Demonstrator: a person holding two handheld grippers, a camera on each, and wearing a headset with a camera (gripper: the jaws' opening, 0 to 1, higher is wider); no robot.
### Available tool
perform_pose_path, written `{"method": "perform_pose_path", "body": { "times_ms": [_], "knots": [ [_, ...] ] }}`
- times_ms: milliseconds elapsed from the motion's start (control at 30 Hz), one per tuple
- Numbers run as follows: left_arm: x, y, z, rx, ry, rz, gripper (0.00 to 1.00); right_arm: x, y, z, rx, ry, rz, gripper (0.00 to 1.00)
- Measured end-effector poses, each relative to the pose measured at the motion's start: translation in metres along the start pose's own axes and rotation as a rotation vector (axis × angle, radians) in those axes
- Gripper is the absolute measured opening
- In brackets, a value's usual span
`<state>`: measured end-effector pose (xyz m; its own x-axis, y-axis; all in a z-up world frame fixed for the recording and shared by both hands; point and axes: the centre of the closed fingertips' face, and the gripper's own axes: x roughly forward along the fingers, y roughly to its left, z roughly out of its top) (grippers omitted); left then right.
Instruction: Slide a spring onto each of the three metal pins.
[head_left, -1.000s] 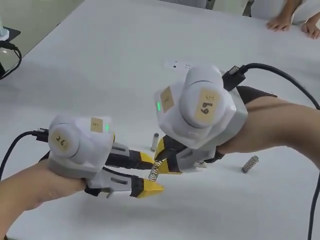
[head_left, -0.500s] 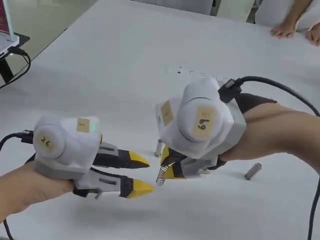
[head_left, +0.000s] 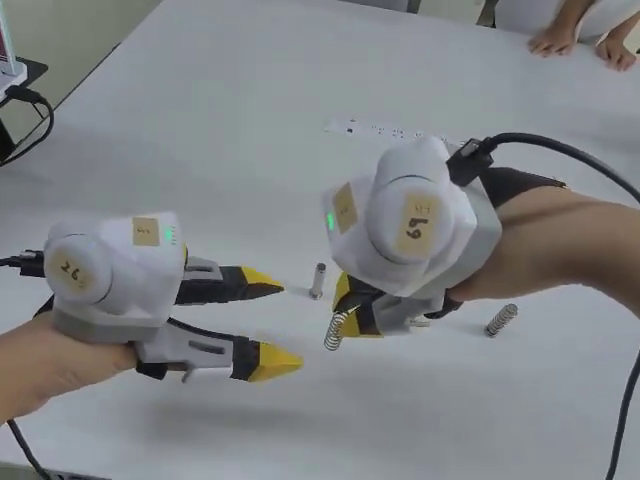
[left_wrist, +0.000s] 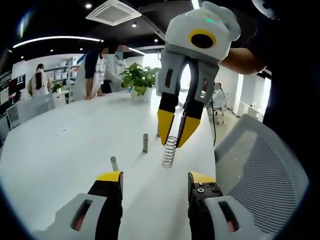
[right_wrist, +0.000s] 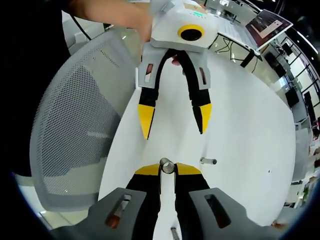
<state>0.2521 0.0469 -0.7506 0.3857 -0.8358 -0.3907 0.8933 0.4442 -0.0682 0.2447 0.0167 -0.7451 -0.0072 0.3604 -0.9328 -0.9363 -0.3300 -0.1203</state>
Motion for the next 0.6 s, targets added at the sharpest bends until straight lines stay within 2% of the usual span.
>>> {"method": "perform_pose_path", "body": {
  "times_ms": [167,367,600],
  "knots": [
    [-0.010,0.004,-0.004,-0.003,0.003,0.018,0.52,-0.001,0.000,-0.004,0.018,0.014,-0.006,0.07],
    [-0.020,0.012,-0.006,-0.015,-0.005,0.056,0.65,-0.002,0.000,-0.007,0.040,0.025,-0.010,0.07],
    [-0.029,0.014,-0.014,-0.018,0.011,0.070,0.75,-0.004,0.000,-0.007,0.065,0.022,-0.023,0.07]
  ]
}}
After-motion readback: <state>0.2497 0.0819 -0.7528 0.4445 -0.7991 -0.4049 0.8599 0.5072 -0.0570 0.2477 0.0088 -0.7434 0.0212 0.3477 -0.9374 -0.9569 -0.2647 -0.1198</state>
